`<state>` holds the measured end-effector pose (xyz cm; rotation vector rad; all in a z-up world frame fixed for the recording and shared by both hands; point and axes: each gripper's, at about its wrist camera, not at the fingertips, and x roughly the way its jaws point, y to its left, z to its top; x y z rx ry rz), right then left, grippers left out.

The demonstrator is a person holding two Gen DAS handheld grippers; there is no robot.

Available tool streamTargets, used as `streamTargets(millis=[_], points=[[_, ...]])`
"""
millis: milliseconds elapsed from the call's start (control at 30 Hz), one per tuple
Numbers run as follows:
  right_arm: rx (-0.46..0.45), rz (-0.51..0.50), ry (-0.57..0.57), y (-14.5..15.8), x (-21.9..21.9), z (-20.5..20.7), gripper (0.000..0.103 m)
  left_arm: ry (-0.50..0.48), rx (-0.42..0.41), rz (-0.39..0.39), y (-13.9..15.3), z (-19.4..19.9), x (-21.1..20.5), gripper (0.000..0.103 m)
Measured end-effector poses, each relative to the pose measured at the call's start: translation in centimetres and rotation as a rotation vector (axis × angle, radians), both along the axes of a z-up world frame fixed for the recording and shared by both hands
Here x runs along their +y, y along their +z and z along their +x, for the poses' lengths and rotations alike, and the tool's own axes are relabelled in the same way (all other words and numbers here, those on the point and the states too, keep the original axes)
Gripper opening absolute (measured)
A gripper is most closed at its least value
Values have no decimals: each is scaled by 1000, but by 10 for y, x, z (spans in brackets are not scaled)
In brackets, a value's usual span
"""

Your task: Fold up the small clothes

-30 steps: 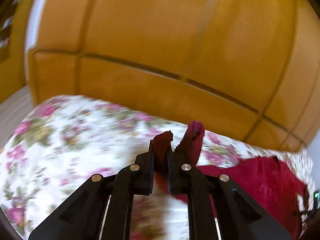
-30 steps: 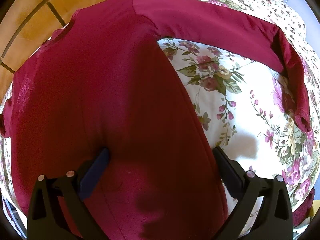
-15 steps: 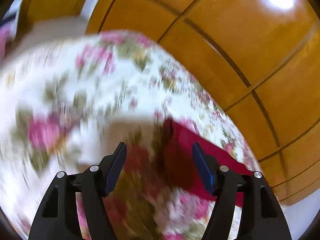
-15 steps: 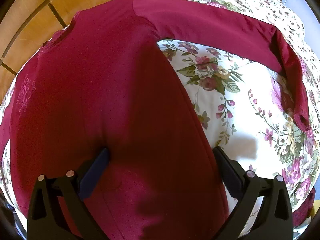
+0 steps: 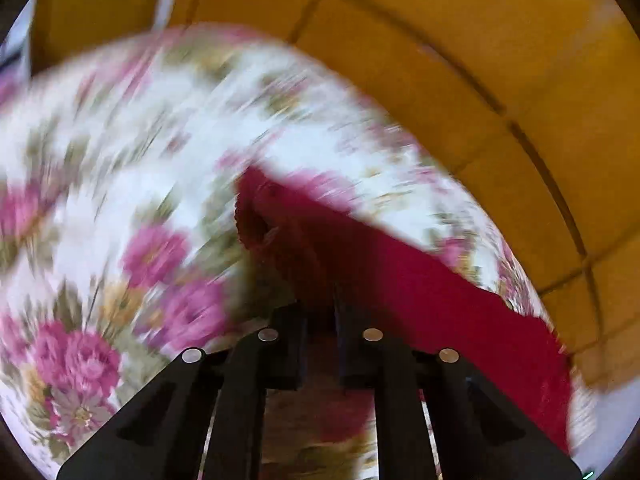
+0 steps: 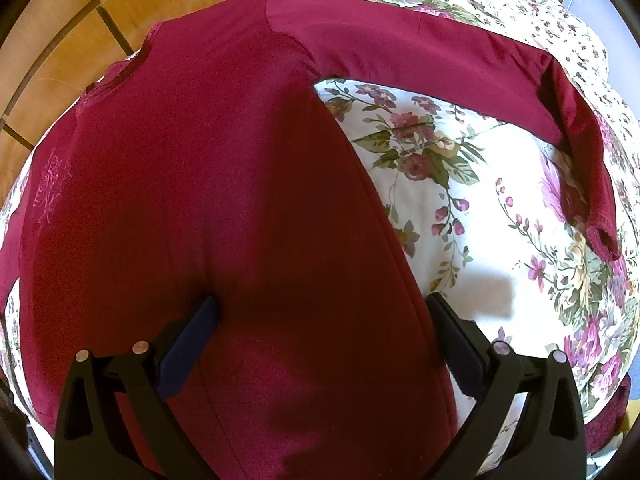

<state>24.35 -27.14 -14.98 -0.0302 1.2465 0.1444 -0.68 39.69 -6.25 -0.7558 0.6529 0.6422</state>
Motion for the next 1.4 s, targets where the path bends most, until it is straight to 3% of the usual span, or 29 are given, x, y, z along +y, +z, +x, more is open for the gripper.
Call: streamTargets(millis=[100, 167, 433, 733, 867, 1100, 1133, 1200, 1267, 1333, 1400], points=[[-1, -5, -2, 0, 1, -1, 101, -85, -59, 153, 38, 21, -33, 9], [0, -6, -3, -1, 2, -1, 101, -145, -105, 209, 60, 35, -54, 9], [11, -5, -9, -1, 4, 3, 101, -397, -207, 204, 108, 125, -146, 9], [28, 0, -6, -3, 2, 10, 101, -645, -227, 172, 99, 206, -287, 9], [36, 6, -2, -2, 1, 13, 101, -750, -213, 242, 86, 234, -354, 9], [44, 12, 7, -3, -1, 16, 101, -858, -157, 198, 47, 264, -424, 9], [44, 12, 8, -2, -1, 16, 101, -878, -137, 180, 39, 267, -431, 14], [44, 13, 10, -3, -1, 16, 101, -905, -114, 150, 26, 265, -438, 40], [45, 14, 11, -3, -1, 17, 101, -890, -132, 144, 23, 251, -435, 72], [45, 11, 12, -3, 0, 16, 101, -868, -154, 142, 23, 236, -424, 79], [48, 10, 11, -2, 1, 16, 101, -841, -178, 136, 23, 218, -403, 79]])
